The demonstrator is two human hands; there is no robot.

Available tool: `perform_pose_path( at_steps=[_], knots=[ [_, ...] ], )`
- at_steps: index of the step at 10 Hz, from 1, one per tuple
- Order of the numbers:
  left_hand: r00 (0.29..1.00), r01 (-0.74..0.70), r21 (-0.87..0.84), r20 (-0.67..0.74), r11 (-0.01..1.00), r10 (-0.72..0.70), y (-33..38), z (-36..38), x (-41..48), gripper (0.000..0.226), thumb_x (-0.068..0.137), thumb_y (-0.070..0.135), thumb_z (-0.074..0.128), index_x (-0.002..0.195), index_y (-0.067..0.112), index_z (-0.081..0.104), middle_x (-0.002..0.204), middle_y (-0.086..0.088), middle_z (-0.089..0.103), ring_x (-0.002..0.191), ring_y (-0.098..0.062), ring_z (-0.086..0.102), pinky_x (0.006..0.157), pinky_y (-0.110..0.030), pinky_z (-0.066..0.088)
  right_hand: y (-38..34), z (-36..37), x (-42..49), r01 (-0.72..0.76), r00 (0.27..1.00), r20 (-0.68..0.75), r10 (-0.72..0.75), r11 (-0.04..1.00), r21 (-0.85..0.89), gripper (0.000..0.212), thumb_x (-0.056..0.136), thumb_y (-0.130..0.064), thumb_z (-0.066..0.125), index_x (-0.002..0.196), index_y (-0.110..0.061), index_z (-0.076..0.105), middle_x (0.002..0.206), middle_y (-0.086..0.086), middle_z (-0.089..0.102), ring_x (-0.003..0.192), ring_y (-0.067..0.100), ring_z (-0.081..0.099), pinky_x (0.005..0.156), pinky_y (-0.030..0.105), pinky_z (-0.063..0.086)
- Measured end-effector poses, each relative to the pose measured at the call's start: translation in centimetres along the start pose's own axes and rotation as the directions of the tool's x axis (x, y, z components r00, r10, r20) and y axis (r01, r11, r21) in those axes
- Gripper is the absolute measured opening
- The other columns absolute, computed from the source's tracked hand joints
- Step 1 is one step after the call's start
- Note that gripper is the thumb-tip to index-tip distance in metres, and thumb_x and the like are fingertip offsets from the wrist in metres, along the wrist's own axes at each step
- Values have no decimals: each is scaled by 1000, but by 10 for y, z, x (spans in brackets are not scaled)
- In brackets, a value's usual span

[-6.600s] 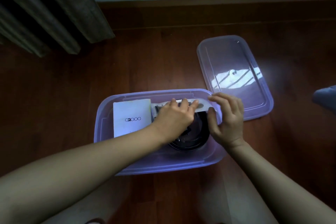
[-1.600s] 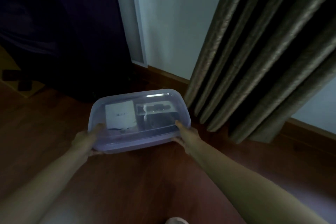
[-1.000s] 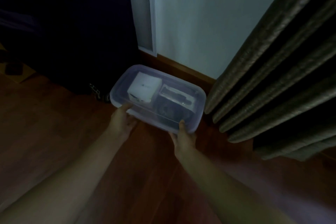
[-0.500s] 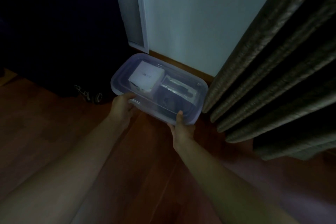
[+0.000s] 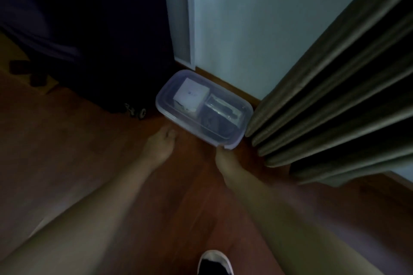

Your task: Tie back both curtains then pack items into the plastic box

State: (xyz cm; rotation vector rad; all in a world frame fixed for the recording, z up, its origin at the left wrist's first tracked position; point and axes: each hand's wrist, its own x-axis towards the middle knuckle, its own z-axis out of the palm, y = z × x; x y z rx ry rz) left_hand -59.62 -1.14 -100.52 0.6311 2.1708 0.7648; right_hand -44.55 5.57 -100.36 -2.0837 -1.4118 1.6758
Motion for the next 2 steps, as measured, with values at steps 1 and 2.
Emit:
perform_pose_path(
  at_steps=[1, 2],
  knots=[
    [991, -113, 154, 92, 982, 99, 27, -14, -32, 40, 101, 30, 28, 134, 14, 43, 133, -14, 52, 121, -32, 50, 100, -35, 37, -17, -13, -30, 157, 981, 147, -124, 957, -242, 44, 104, -25, 25, 133, 3, 42, 134, 18, 49, 123, 33, 46, 97, 32, 34],
    [974, -203, 257, 155, 945, 167, 89, -61, -92, 43, 101, 32, 26, 139, 14, 37, 136, -14, 50, 118, -31, 52, 96, -39, 44, -60, -64, -107, 378, 922, 228, -312, 854, -359, 49, 104, -31, 23, 145, -6, 28, 145, 16, 41, 130, 31, 41, 102, 35, 34]
  ],
)
